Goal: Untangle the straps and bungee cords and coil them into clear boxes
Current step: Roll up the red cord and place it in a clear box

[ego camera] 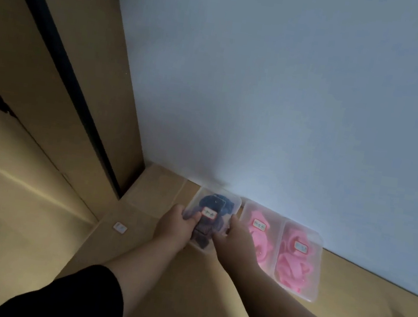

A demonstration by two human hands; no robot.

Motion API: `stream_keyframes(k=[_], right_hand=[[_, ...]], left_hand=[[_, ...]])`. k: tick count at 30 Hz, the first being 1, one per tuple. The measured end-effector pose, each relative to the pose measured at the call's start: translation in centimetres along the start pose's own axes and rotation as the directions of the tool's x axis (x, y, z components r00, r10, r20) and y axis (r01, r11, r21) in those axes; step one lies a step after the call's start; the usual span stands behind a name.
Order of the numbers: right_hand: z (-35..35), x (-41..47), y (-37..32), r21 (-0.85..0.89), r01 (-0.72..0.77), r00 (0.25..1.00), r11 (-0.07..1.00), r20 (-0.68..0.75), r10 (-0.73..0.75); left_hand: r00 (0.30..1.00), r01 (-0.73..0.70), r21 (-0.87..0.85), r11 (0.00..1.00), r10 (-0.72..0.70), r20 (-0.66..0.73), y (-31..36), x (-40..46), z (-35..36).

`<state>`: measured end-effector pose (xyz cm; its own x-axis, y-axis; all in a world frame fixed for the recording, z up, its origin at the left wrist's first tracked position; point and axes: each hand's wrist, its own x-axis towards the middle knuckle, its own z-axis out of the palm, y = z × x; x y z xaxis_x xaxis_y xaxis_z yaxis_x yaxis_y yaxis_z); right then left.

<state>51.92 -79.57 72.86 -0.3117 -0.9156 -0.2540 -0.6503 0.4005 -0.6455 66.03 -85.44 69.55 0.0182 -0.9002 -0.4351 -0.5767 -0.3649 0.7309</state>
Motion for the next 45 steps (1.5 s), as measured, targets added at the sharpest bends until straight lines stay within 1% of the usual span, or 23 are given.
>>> stream_keyframes(k=[2,5,8,12,17,19,21,23,26,30,33,35,37,39,43,45], right_hand=[[0.2,0.5,0.2,-0.101,-0.019,1.0,0.995,0.0,0.019],[0.4,1.6,0.6,-0.18,-0.048,0.999,0.982,0.017,0.052],[0.3,2.0,0.9,-0.219,-0.033,0.998,0.975,0.052,0.045],[0.5,2.5,1.5,-0.276,0.006,0.999,0.961,0.047,0.007],[1.0,2.7,2.1,-0.293,0.018,1.0,0.956,0.028,-0.01],[1.3,2.6,1.9,-0.295,0.021,1.0,0.955,0.011,-0.019],[1.5,2.6,1.4,-0.291,0.052,0.998,0.955,-0.006,-0.057],[2.0,2.8,0.4,-0.279,0.104,0.994,0.955,-0.001,-0.109],[2.9,3.3,-1.7,-0.207,0.156,0.987,0.966,0.058,-0.147],[4.7,4.0,-4.7,-0.181,0.153,0.984,0.971,0.114,-0.133],[6.2,4.6,-6.6,-0.142,0.13,0.983,0.981,0.151,-0.108],[7.1,5.0,-7.4,-0.158,0.106,0.985,0.982,0.154,-0.081],[7.9,5.2,-8.0,-0.162,0.06,0.985,0.985,0.172,-0.032],[8.7,5.4,-8.6,-0.154,0.008,0.982,0.988,0.187,0.021],[9.3,5.9,-8.7,-0.101,-0.123,0.967,0.987,0.211,0.142],[9.6,6.0,-8.7,-0.132,-0.123,0.956,0.984,0.25,0.153]], left_hand=[[1.0,-0.012,0.039,0.999,0.011,0.015,0.2,0.6,0.6],[0.999,-0.005,0.067,0.998,0.002,0.043,0.3,1.5,1.4],[0.999,-0.002,0.067,0.998,-0.002,0.054,0.3,1.7,1.8],[0.998,-0.007,0.062,0.998,0.002,0.07,0.2,2.0,2.3],[0.995,-0.052,0.125,0.991,0.041,0.09,0.4,1.7,2.4],[0.993,-0.086,0.18,0.98,0.069,0.099,0.6,1.6,1.9],[0.991,-0.129,0.256,0.958,0.118,0.059,0.9,1.5,1.0],[0.984,-0.171,0.289,0.942,0.177,0.005,1.0,1.5,-0.1],[0.97,-0.212,0.269,0.939,0.236,-0.06,0.7,1.2,-2.1],[0.932,-0.218,0.272,0.937,0.283,-0.225,-0.2,2.1,-5.8],[0.924,-0.155,0.276,0.949,0.238,-0.3,-1.6,3.6,-9.0],[0.929,-0.092,0.294,0.951,0.188,-0.318,-2.6,4.4,-10.5],[0.943,-0.026,0.303,0.953,0.123,-0.309,-3.5,4.8,-11.3],[0.96,0.01,0.283,0.959,0.07,-0.271,-4.4,5.2,-11.7],[0.974,0.03,0.18,0.983,0.012,-0.226,-5.3,5.3,-11.7],[0.977,0.039,0.148,0.988,-0.007,-0.212,-5.6,5.4,-11.7]])
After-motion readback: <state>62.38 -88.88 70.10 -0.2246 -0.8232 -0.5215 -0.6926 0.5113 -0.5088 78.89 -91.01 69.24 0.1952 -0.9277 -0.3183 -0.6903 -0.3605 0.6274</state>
